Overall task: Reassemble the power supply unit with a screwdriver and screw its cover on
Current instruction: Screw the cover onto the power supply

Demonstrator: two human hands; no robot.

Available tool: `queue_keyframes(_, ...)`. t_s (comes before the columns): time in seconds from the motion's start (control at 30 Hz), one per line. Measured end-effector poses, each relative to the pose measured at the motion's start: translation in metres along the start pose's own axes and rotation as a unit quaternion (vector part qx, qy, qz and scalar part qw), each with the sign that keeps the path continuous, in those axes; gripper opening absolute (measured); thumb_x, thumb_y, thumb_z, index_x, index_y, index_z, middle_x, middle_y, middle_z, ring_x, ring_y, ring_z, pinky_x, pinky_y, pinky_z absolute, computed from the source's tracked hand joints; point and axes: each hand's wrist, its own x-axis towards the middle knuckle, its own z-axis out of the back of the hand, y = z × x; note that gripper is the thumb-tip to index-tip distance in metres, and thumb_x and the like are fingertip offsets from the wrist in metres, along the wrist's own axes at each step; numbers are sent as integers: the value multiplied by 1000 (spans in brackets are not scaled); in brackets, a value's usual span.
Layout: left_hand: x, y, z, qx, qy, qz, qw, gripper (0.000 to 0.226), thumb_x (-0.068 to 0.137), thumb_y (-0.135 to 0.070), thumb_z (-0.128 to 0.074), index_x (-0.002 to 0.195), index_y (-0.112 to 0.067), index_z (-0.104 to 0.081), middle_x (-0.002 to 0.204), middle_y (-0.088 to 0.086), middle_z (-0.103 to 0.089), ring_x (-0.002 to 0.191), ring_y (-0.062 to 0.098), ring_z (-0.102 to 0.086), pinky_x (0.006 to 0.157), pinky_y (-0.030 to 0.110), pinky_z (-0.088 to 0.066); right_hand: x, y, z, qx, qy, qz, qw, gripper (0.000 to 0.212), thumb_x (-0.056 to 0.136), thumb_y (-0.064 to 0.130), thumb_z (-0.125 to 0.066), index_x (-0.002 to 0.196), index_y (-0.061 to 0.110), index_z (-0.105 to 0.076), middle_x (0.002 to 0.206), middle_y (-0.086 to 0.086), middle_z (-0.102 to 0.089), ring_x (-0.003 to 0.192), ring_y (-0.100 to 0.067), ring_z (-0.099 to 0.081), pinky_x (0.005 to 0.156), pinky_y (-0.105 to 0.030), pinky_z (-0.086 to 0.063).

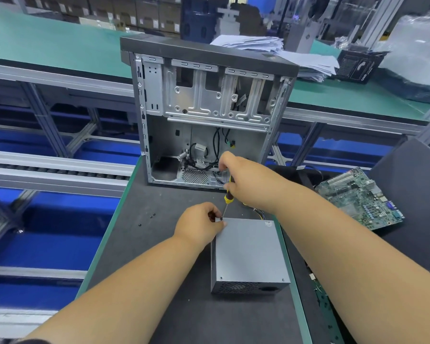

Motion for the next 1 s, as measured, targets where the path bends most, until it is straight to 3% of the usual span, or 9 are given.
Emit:
queue_keyframes(0.07,0,0,0,-2,1,1,1000,20,77,-38,-78,77,-38,-58,76,-14,-61,72,3,-57,56,16,-39,2,6,-7,-141,-47,-33,988,24,101,40,-46,102,17,-42,72,1,-44,73,-23,-52,55,-33,-35)
queue_keyframes(0.13,-1,1,0,-4,3,0,1000,20,77,-38,-77,77,-38,-57,77,-13,-62,73,3,-57,57,16,-40,2,6,-15,-185,-70,-68,978,35,101,54,-34,93,19,-36,67,4,-38,69,-22,-48,50,-31,-29)
queue_keyframes(0.27,0,1,-1,-4,1,1,1000,19,77,-38,-77,77,-37,-58,76,-13,-62,73,6,-59,61,20,-45,-2,-1,0,24,32,-50,998,17,90,27,-53,97,18,-40,85,3,-44,65,-13,-45,50,-31,-26)
queue_keyframes(0.33,0,1,-1,-2,-2,2,1000,19,77,-39,-77,77,-38,-58,76,-13,-61,73,5,-58,60,20,-44,-1,-1,6,0,56,-30,998,14,90,21,-59,96,20,-46,88,2,-50,71,-17,-50,53,-31,-30)
queue_keyframes(0.47,-2,2,-3,1,-8,-3,1000,18,77,-39,-77,81,-38,-60,79,-15,-62,75,4,-58,59,17,-42,3,5,-9,-156,-34,-75,984,32,102,46,-39,86,19,-43,73,1,-47,75,-23,-48,61,-33,-37)
queue_keyframes(0.6,-1,2,-2,-1,-7,-1,1000,18,77,-39,-77,80,-38,-59,81,-14,-64,78,5,-60,65,21,-46,-4,0,-5,-29,-9,-76,997,22,96,39,-44,95,18,-40,74,3,-44,67,-18,-46,54,-33,-30)
queue_keyframes(0.7,-1,2,-2,5,-9,1,1000,18,77,-39,-78,79,-38,-60,80,-14,-63,78,6,-60,64,21,-46,-5,-2,5,-52,36,-39,997,19,94,24,-56,108,13,-49,81,1,-50,73,-20,-49,54,-33,-32)
queue_keyframes(0.83,-1,1,-3,-2,-8,7,1000,17,77,-36,-77,76,-34,-60,80,-11,-65,77,9,-62,66,27,-51,-1,0,-5,-83,-26,-44,995,20,98,27,-55,109,11,-48,79,-1,-47,80,-24,-48,64,-34,-36)
queue_keyframes(1.0,-3,1,-4,10,-11,6,1000,23,79,-37,-75,72,-36,-54,81,-12,-62,76,7,-58,62,24,-46,-2,2,-21,-62,-74,-71,993,20,98,19,-52,94,17,-32,68,1,-40,68,-24,-49,52,-32,-31)
